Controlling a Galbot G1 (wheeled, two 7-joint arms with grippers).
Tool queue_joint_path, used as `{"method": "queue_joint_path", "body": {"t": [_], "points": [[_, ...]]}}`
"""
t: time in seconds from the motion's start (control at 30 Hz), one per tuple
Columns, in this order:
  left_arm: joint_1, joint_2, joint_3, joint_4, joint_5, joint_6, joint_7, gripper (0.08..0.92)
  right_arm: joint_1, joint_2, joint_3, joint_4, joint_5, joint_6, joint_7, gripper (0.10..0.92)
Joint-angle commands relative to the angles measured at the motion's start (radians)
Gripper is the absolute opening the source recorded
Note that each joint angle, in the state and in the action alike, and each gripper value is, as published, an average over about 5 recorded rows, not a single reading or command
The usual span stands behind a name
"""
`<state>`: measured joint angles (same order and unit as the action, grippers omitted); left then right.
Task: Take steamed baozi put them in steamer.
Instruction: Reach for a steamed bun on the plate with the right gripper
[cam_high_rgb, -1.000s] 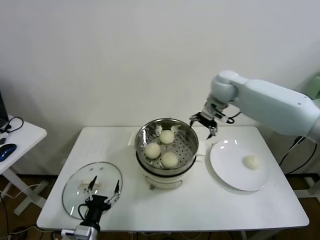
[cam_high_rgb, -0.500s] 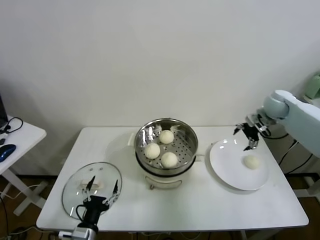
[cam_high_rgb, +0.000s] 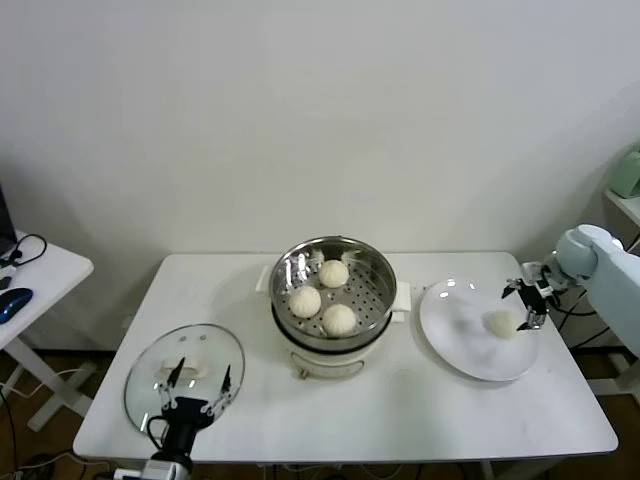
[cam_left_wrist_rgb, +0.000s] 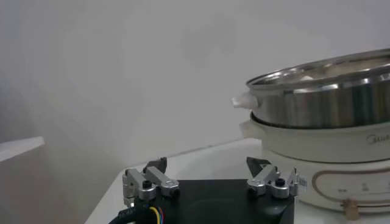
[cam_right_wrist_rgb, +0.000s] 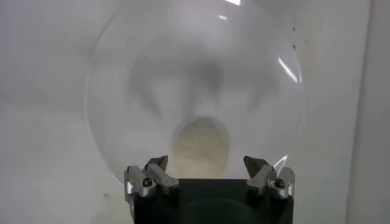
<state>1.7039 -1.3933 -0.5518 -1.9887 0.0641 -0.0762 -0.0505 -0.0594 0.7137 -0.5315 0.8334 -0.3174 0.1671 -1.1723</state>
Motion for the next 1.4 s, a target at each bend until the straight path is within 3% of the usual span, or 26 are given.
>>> {"method": "queue_joint_path", "body": {"t": [0.03, 0.4, 1.4], "points": [[-0.001, -0.004, -0.001, 0.003, 0.004, 0.0, 0.0, 0.823, -0.091, 0.067, 0.144, -0.14, -0.114, 0.016, 0.01, 0.823], [0.001, -0.004, -0.005, 0.014, 0.005, 0.0, 0.0, 0.823, -0.061, 0.156, 0.182, -0.248, -0.16, 0.027, 0.017, 0.823], [-0.007, -0.002, -0.016, 0.023, -0.007, -0.001, -0.001, 0.823, -0.037, 0.183, 0.181, -0.279, -0.15, 0.021, 0.005, 0.812]]}}
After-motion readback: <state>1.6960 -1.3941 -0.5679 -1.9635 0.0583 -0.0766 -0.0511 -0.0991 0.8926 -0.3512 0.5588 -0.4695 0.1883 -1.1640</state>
